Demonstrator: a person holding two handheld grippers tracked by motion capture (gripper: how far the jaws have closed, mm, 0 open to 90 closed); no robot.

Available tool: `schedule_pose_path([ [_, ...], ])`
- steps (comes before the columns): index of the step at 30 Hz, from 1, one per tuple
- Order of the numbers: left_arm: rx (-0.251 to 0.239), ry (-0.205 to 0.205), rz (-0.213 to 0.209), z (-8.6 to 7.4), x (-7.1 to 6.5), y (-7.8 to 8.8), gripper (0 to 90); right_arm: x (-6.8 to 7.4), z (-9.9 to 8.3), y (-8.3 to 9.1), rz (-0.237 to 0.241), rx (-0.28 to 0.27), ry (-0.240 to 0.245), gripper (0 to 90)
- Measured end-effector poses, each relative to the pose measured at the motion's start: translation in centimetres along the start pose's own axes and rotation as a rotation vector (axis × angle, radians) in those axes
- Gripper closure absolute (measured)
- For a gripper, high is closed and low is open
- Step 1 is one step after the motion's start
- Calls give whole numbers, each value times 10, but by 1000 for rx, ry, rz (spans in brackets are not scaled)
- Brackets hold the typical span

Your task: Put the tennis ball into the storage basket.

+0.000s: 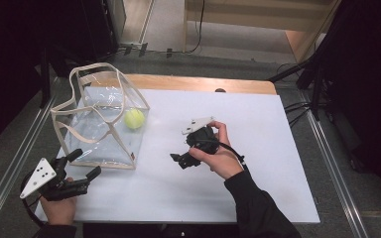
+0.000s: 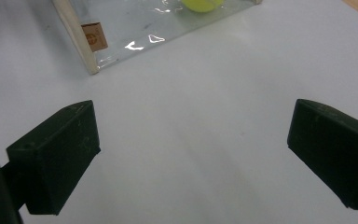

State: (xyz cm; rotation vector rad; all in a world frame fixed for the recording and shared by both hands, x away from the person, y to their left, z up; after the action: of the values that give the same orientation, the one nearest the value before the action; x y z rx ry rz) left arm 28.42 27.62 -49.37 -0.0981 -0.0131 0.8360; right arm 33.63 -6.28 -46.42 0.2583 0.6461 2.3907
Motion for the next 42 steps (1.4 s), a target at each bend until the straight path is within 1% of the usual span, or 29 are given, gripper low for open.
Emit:
schedule_pose_path([
  [1,0,1,0,0,0,0,129,-2,-4,3,-6,-18,-7,11],
  [3,1,-1,1,0,0,0,128,-2,-6,5,-5,-18,-16,11],
  [4,0,0,1,0,0,0,128,-3,-9,8,-9,-26,-13,11],
  [9,1,-1,0,0,0,0,128,-5,-17,13,-8,-42,-19,11],
  [13,2,-2,0,0,0,0,128,-8,-25,21,-15,-69,-26,11],
  [16,2,-3,0,0,0,0,128,-10,-29,23,-18,-69,-30,11],
  [17,1,-2,0,0,0,0,129,-12,-34,26,-27,-73,-40,11],
  [20,3,-4,0,0,0,0,128,-14,-38,29,-28,-81,-51,11],
  [23,4,-7,1,0,0,0,128,-19,-46,34,-44,-81,-67,11],
  [27,3,-7,0,0,0,0,128,-23,-52,39,-59,-88,-75,11],
  [29,4,-7,0,0,0,0,128,-28,-58,45,-71,-95,-94,11],
  [30,6,-9,0,0,0,0,128,-28,-58,45,-71,-95,-94,11],
  [31,4,-8,-2,0,-1,0,128,-31,-64,48,-84,-97,-106,11],
  [32,4,-8,-2,0,-1,0,128,-31,-64,48,-84,-97,-106,11],
  [33,4,-9,-3,0,-1,0,128,-34,-69,51,-95,-97,-110,12],
  [34,5,-9,-3,0,-1,0,129,-36,-72,52,-96,-98,-113,12],
  [37,5,-10,-2,0,-1,0,128,-39,-79,57,-103,-101,-124,12],
  [38,5,-10,-2,0,-1,0,128,-39,-79,57,-103,-101,-124,12],
  [39,5,-10,-2,0,-1,0,128,-43,-84,60,-111,-104,-126,12],
  [40,5,-10,-2,0,-1,0,129,-43,-84,60,-111,-104,-126,12],
  [41,5,-11,-2,0,-1,0,128,-46,-89,64,-127,-105,-135,12],
  [42,6,-11,-2,0,-1,0,128,-46,-89,64,-127,-105,-135,12],
])
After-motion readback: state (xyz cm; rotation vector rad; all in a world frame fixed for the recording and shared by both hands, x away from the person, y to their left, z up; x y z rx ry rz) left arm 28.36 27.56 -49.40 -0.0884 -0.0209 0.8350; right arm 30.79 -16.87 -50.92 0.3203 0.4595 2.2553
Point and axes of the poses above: each handheld gripper's, and its own axes: y roughly backward along the jaws, z roughly out of its top, x roughly to its left, the point moved 6 cm from there along -y, roughly forward along the jaws, and after that the axes turned 15 degrees about -x, right-handed, at the moved point
